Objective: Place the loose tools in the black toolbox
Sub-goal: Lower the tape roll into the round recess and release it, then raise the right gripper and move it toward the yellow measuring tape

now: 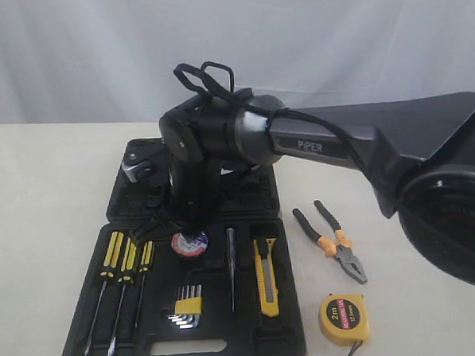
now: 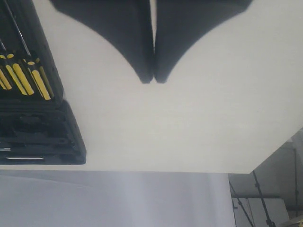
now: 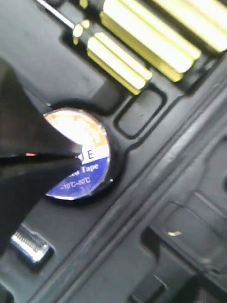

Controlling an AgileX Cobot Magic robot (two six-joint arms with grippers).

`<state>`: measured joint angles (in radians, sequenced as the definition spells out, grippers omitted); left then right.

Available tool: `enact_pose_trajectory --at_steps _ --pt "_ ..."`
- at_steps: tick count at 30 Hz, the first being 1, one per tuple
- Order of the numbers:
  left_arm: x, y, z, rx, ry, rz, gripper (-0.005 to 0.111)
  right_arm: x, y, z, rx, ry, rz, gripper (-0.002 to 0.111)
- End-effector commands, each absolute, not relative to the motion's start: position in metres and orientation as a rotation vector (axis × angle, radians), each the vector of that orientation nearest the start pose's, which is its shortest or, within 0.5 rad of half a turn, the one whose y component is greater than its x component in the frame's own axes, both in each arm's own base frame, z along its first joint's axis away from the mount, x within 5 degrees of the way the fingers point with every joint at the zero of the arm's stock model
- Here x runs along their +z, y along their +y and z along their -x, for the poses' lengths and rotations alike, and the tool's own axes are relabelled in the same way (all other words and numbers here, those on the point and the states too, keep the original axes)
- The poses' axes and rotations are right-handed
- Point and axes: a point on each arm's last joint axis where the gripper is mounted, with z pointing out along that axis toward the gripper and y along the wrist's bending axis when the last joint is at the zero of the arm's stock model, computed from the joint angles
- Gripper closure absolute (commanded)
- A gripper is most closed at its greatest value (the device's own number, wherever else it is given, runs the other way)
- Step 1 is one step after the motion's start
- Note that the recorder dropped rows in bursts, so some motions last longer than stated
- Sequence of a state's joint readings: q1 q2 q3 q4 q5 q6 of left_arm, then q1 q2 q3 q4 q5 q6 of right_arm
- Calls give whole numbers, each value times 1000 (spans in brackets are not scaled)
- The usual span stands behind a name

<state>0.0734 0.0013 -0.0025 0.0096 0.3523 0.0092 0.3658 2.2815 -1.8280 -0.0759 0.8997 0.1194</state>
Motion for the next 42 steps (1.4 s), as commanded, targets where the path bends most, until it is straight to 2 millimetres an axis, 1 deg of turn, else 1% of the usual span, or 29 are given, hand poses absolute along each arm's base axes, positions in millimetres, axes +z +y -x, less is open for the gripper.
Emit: enact_pose_trajectory --at_steps 1,3,5,6,7,9,10,14,17,20,21,24,30,32,34,36,39,42 --pt "182 4 -53 53 1825 56 107 168 166 -454 8 2759 411 109" --pt "182 4 -53 53 1825 56 107 162 166 -455 10 2756 412 109" --pt "182 4 -53 53 1825 56 107 148 167 -458 7 2769 417 109" --pt "182 4 -53 53 1825 56 107 134 168 -458 -1 2793 426 109" --pt "182 4 -53 53 1825 56 107 124 168 -458 -7 2812 432 109" --pt "182 4 -53 53 1825 56 107 118 168 -459 -10 2820 434 109" --pt "182 4 -53 53 1825 56 107 118 168 -459 -10 2819 436 109" --pt "182 4 -53 53 1825 56 107 132 168 -459 -2 2793 432 109" --pt "182 4 -53 53 1825 56 107 155 167 -458 12 2748 423 109" --pt "182 4 -53 53 1825 56 107 171 166 -456 17 2727 417 109" --pt "182 4 -53 53 1825 56 107 171 166 -455 16 2730 417 109" --pt "182 4 -53 53 1825 56 107 170 166 -454 12 2742 419 109" --pt "182 4 -53 53 1825 56 107 136 169 -454 34 2830 406 109" --pt "182 4 -53 53 1825 56 107 133 168 -454 29 2844 407 109" --pt "182 4 -53 53 1825 56 107 142 168 -453 30 2834 414 109" --pt "182 4 -53 53 1825 56 107 159 167 -450 30 2821 425 109" --pt "182 4 -53 53 1825 56 107 189 164 -443 35 2797 425 109" --pt "182 4 -53 53 1825 56 107 226 158 -432 16 2778 432 109"
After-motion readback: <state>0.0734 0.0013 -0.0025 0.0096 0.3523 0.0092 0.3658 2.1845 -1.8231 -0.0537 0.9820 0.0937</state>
